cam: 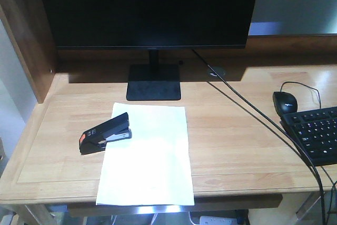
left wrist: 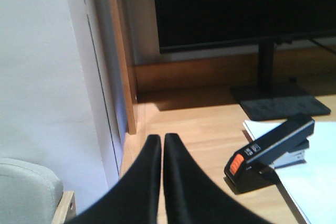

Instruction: Grab stapler and paper to desk for stapling

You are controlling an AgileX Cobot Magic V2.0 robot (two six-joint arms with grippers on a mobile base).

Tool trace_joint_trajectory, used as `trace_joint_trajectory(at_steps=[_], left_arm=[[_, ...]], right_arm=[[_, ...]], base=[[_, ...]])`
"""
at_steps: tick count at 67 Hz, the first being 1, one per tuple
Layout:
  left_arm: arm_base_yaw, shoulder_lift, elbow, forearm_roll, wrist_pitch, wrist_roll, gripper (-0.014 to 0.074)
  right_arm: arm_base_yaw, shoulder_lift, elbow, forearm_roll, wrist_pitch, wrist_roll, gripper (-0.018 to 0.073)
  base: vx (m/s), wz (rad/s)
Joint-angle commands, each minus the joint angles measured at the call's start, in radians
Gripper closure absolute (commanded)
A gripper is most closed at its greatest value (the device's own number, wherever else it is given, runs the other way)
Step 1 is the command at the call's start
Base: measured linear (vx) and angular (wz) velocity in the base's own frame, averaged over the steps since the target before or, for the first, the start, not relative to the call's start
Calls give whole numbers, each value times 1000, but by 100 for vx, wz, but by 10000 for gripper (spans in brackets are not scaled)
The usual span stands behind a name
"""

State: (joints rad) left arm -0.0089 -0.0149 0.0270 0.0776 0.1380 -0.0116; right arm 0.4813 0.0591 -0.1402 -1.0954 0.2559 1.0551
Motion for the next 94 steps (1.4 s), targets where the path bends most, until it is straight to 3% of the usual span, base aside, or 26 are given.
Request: trace_joint_trajectory(at_steps=[1, 94], left_arm=[[10, -14, 29, -7, -88, -13, 603], [10, -13, 27, -31, -74, -14, 603]], right_arm=[[-2, 10, -26, -25, -24, -4, 568], [-2, 10, -26, -25, -22, -4, 568]], base=[[0, 0], [0, 0]])
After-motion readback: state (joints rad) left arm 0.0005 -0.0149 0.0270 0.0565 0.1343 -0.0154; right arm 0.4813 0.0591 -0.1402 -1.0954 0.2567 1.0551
